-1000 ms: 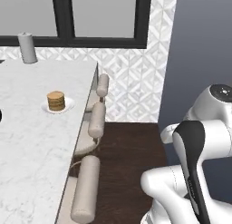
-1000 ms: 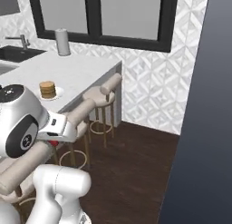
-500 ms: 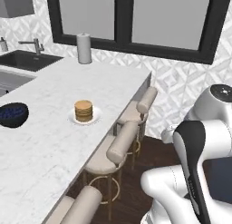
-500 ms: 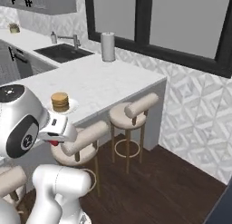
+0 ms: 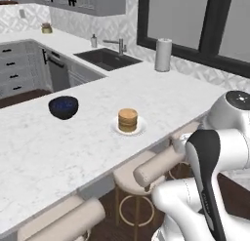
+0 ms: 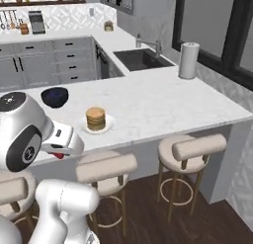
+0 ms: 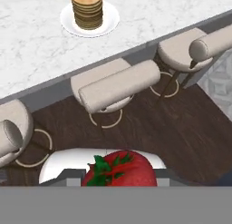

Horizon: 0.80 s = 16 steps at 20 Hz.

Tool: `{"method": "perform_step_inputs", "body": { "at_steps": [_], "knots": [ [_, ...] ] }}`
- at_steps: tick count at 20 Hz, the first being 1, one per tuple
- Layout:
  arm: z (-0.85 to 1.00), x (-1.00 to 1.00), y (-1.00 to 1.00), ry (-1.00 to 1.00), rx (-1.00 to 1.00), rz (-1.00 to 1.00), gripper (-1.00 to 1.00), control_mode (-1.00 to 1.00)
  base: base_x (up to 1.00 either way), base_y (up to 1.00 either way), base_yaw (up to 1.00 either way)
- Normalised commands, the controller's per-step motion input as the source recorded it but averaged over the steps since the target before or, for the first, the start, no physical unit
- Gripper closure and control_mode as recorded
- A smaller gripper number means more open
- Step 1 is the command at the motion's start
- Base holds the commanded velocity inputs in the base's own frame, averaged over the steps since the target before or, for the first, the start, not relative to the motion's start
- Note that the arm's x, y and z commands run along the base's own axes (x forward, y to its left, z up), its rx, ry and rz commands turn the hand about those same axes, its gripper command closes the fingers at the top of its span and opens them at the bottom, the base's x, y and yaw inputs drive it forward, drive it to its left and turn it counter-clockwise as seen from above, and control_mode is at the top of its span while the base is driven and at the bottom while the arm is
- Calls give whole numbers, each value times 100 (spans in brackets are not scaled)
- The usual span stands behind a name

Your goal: Take the strawberry from the fridge and place it on top of the pancake, located on the dining counter.

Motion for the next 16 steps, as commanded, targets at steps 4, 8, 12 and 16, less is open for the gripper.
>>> {"method": "perform_step_inputs", "body": {
  "at_steps": [4, 8, 12, 16],
  "knots": [
    [0, 0, 0, 0, 0, 0, 100, 100, 9, -83, 70],
    [0, 0, 0, 0, 0, 0, 100, 100, 4, -95, 65],
    [0, 0, 0, 0, 0, 0, 100, 100, 0, -43, 37],
    [0, 0, 0, 0, 0, 0, 100, 100, 18, 11, 22]
  ]
}}
